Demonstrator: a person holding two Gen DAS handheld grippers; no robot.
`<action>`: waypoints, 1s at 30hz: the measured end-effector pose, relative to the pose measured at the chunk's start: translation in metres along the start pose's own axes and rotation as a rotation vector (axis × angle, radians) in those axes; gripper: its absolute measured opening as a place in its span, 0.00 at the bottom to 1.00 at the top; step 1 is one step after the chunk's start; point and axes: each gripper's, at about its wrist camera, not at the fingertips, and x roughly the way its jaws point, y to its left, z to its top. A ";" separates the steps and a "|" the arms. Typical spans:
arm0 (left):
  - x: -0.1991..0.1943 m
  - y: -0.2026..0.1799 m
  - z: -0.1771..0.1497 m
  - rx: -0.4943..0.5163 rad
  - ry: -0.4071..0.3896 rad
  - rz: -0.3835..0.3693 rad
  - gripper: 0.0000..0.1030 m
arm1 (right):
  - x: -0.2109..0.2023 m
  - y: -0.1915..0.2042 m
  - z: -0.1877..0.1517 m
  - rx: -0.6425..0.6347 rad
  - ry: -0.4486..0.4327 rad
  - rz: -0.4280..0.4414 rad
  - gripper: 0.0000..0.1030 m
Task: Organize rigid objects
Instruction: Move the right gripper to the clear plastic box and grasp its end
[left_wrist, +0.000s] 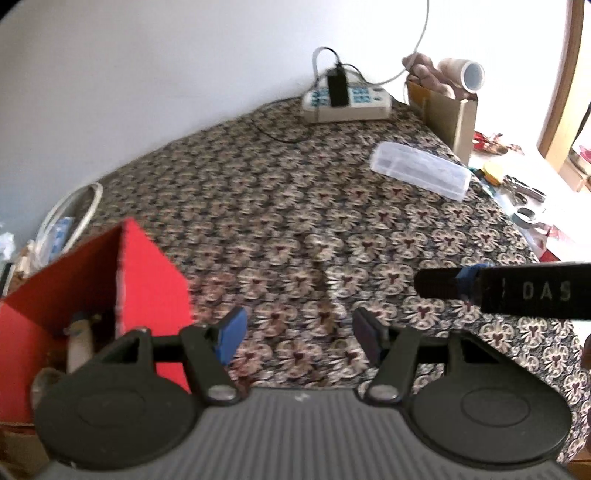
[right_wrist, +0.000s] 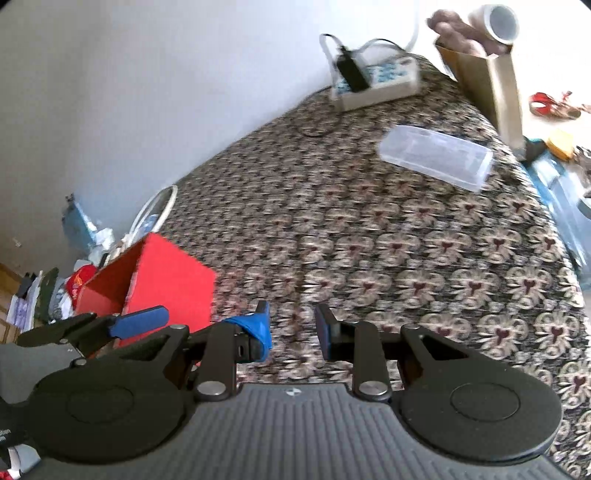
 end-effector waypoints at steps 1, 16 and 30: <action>0.005 -0.003 0.001 -0.001 0.006 -0.015 0.63 | 0.000 -0.007 0.002 0.008 0.001 -0.007 0.09; 0.063 -0.020 0.004 -0.112 0.068 -0.136 0.64 | 0.041 -0.106 0.102 0.023 -0.033 -0.130 0.09; 0.073 0.002 0.000 -0.189 0.080 -0.092 0.64 | 0.115 -0.139 0.172 0.041 -0.049 -0.181 0.09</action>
